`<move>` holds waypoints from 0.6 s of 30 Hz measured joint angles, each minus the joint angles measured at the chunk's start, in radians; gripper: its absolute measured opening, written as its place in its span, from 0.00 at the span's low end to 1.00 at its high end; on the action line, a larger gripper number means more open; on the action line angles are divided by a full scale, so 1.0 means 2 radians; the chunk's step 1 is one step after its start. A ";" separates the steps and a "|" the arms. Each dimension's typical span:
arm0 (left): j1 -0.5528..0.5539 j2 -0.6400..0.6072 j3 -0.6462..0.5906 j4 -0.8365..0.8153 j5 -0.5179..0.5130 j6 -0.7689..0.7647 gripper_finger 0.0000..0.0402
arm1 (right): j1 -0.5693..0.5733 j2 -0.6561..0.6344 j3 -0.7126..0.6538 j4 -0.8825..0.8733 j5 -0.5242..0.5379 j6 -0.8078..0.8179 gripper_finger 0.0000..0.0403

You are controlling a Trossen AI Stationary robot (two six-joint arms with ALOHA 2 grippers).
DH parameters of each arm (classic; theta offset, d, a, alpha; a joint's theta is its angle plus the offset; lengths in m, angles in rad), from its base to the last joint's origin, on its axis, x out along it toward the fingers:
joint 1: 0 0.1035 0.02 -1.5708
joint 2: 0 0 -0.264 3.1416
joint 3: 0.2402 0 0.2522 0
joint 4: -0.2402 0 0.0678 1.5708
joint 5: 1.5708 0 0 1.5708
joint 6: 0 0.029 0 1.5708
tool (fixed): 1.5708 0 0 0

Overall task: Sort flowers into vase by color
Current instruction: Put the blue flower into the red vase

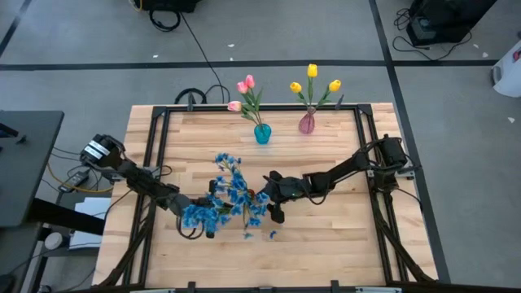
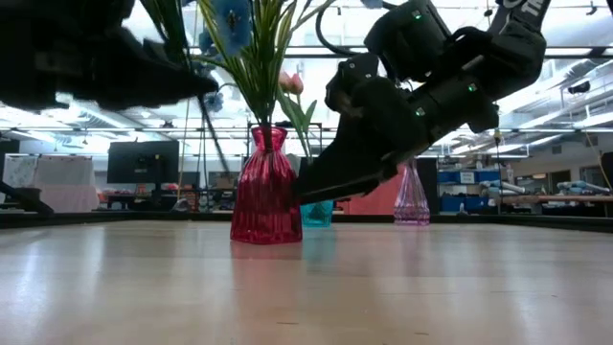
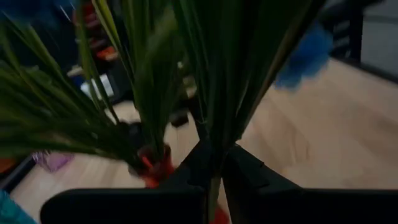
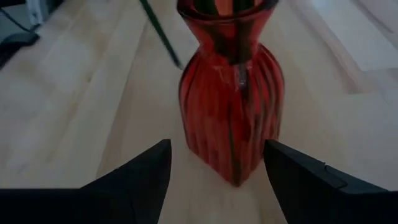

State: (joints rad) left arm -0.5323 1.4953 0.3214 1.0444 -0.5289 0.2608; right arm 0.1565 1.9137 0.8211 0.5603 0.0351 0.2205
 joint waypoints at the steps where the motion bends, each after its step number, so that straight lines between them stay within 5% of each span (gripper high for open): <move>1: 0.000 0.000 0.000 -0.011 -0.001 -0.004 0.08 | -0.002 0.000 0.000 0.001 -0.005 0.000 0.66; 18: 0.045 0.006 0.000 -0.034 0.003 0.028 0.08 | 0.007 0.000 0.000 0.039 -0.045 -0.005 0.62</move>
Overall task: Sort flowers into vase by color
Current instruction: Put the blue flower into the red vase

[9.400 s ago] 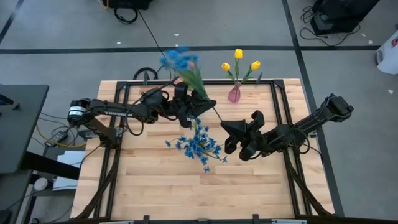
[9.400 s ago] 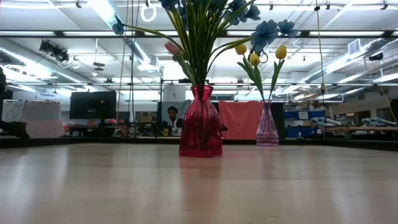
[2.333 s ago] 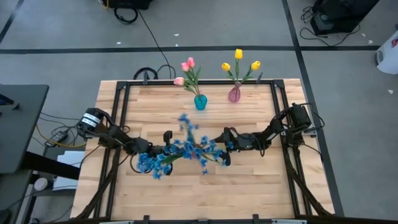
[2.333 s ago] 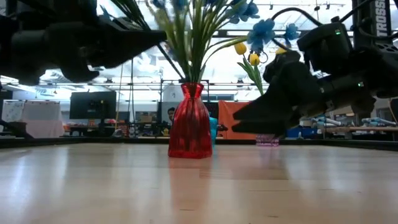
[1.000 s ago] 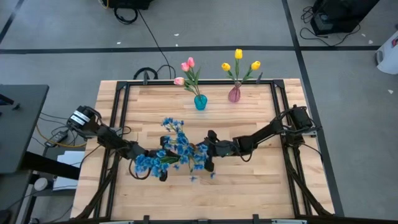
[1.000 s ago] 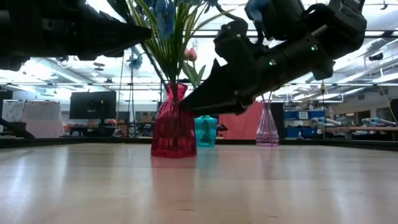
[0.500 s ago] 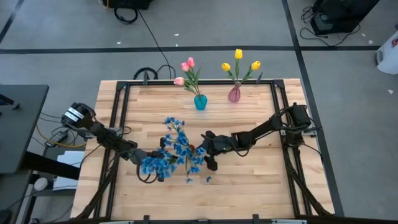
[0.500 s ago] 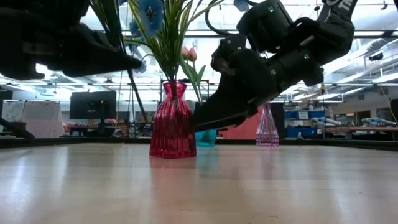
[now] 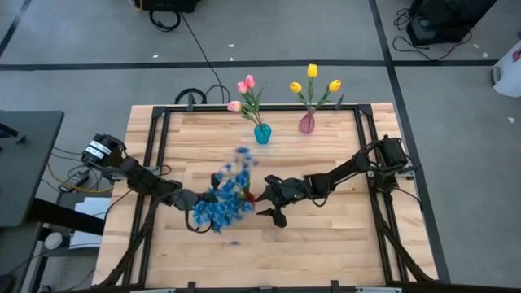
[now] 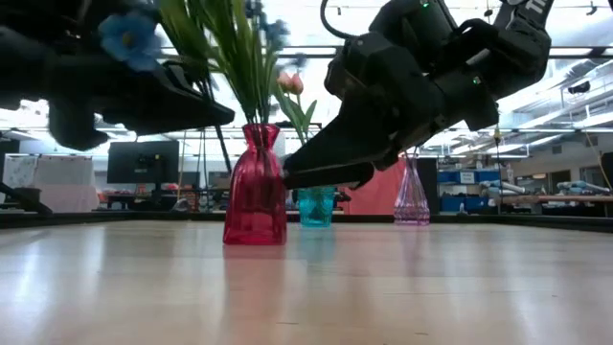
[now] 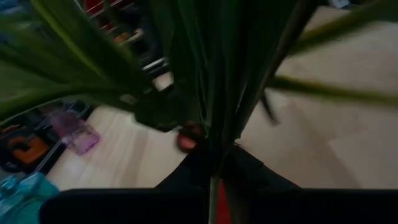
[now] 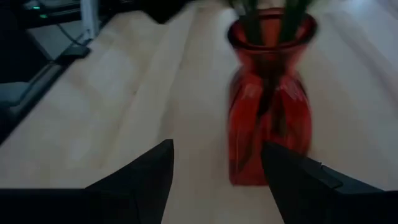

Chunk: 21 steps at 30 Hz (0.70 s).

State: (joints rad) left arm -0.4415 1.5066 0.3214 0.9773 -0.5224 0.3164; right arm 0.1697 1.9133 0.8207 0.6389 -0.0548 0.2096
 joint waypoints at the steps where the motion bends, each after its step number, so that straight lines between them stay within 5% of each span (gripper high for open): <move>1: 0.005 0.000 0.000 -0.001 0.000 0.001 0.08 | 0.003 0.000 0.000 0.001 -0.001 0.000 0.62; 9: 0.026 0.000 0.000 -0.006 0.001 0.001 0.08 | 0.021 -0.001 0.000 -0.020 0.001 0.011 0.62; 21: -0.067 -0.015 0.000 -0.012 -0.022 -0.038 0.08 | -0.022 -0.005 -0.002 -0.044 0.015 -0.011 0.62</move>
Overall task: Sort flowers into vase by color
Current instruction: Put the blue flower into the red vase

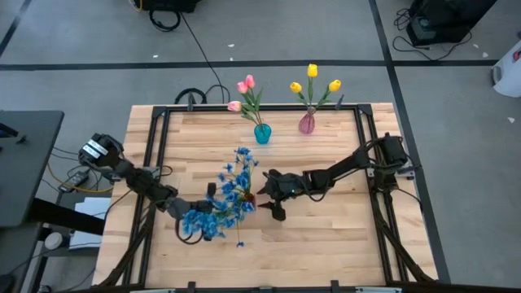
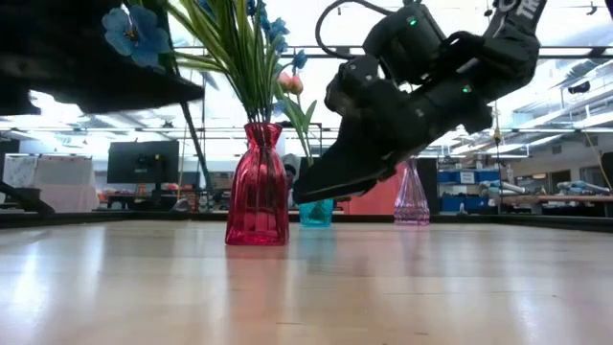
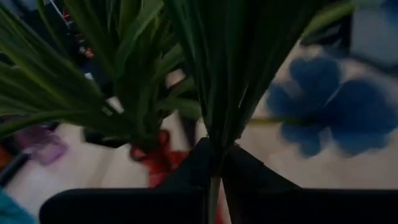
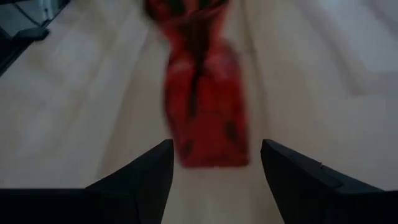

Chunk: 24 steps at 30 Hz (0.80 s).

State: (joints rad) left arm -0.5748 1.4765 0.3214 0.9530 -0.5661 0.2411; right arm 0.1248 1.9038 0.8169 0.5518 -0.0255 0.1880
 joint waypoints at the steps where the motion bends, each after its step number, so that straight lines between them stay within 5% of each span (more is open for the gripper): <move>1: -0.006 0.000 0.000 0.007 0.002 -0.009 0.08 | -0.005 0.000 0.000 0.001 0.000 -0.005 0.62; 12: -0.001 0.005 0.000 0.044 0.015 -0.045 0.08 | -0.038 0.004 0.000 0.063 -0.049 -0.039 0.62; 24: 0.039 0.092 0.000 0.144 0.046 -0.032 0.08 | -0.038 0.004 0.000 0.061 -0.030 -0.034 0.62</move>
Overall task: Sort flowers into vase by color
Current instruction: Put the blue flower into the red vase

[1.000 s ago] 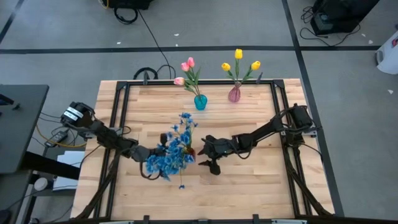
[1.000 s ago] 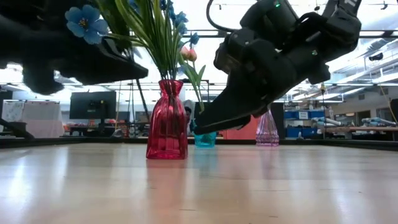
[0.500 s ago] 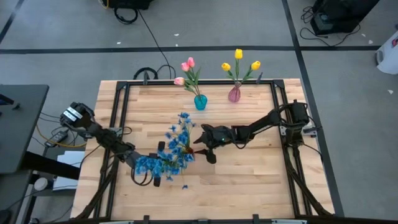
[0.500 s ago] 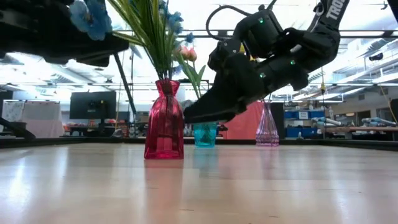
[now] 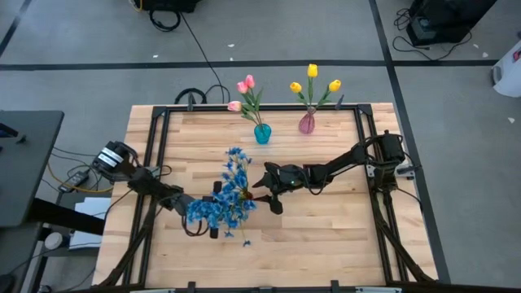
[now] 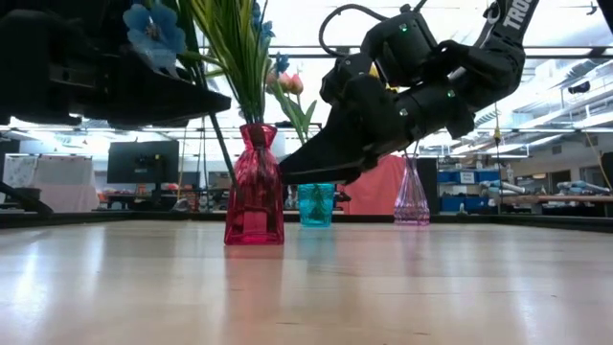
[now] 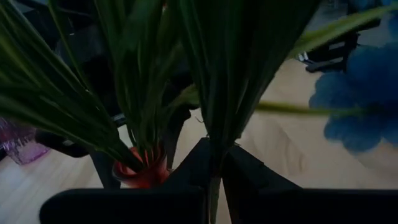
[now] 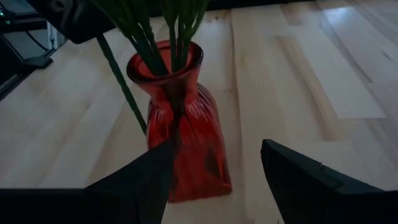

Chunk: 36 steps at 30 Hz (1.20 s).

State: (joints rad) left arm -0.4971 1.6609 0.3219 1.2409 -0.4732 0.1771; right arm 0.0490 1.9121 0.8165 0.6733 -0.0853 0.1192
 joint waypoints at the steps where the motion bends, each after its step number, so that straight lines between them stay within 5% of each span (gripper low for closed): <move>1: 0.000 0.004 0.000 0.003 0.000 0.000 0.08 | 0.000 0.000 0.000 -0.001 0.000 0.000 0.62; 19: -0.011 0.013 -0.001 -0.034 -0.094 0.043 0.08 | 0.047 0.000 0.000 -0.014 -0.069 0.023 0.62; 29: -0.060 -0.004 -0.016 -0.025 -0.147 0.040 0.08 | 0.052 0.000 0.000 -0.064 0.063 0.049 0.62; 36: -0.057 -0.007 -0.016 -0.026 -0.159 0.068 0.08 | 0.045 0.000 0.000 -0.034 0.061 0.041 0.62</move>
State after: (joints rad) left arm -0.6119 1.6477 0.2901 1.1890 -0.7922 0.3122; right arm 0.1398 1.9121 0.8165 0.6059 0.0372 0.2012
